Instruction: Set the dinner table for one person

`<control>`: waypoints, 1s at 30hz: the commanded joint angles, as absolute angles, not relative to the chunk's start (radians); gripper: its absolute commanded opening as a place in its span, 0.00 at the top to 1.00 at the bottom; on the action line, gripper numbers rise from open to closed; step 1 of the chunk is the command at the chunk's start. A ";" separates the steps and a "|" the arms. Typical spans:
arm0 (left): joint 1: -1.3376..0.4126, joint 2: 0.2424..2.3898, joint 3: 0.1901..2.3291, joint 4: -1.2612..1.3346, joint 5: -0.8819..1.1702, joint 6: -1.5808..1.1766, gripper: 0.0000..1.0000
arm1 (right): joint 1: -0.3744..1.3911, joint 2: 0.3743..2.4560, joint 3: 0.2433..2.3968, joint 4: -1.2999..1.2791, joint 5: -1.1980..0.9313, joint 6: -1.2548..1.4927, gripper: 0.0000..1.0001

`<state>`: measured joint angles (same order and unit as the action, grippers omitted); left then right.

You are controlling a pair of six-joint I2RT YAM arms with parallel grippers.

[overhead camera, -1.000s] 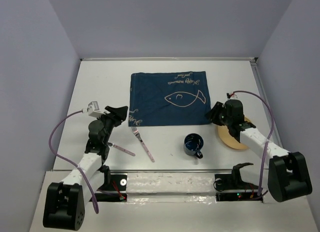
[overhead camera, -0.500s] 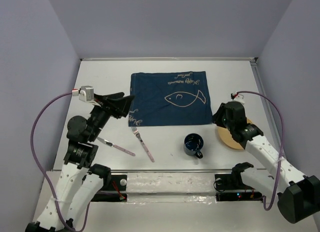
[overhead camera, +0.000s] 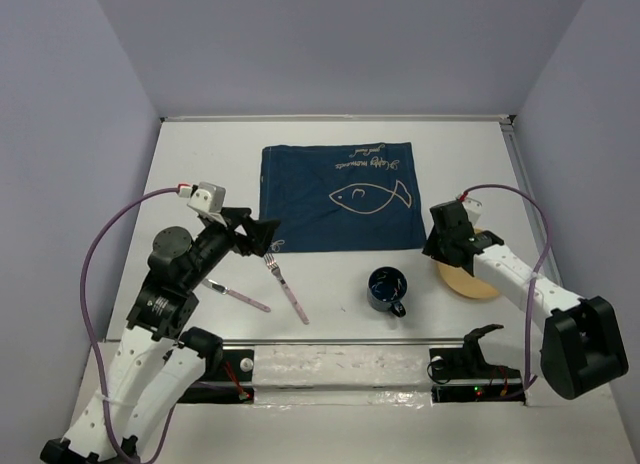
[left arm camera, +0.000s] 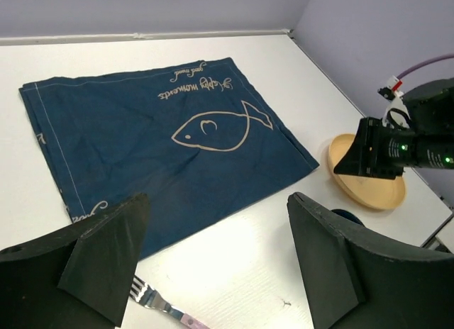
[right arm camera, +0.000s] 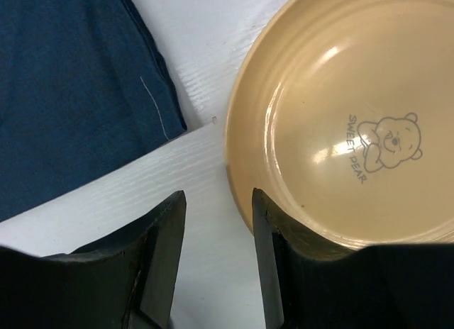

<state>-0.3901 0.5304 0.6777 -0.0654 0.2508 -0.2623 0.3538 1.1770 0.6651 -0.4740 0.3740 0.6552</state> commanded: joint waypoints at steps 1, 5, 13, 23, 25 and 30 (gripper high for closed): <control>-0.436 0.480 0.690 -0.067 0.227 -0.212 0.10 | 0.331 1.216 0.710 -0.505 0.416 0.712 0.53; -0.474 0.468 0.695 -0.075 0.206 -0.203 0.09 | 0.322 1.295 0.730 -0.512 0.387 0.719 0.60; -0.538 0.437 0.701 -0.089 0.154 -0.187 0.09 | 0.313 1.422 0.779 -0.531 0.422 0.759 0.74; -0.560 0.391 0.693 -0.097 0.146 -0.189 0.09 | 0.325 1.315 0.873 -0.666 0.511 0.717 1.00; -0.560 0.387 0.695 -0.103 0.135 -0.189 0.08 | 0.356 1.279 0.902 -0.686 0.514 0.674 1.00; -0.560 0.374 0.704 -0.123 0.039 -0.198 0.08 | 0.515 1.380 1.212 -0.722 0.567 0.519 1.00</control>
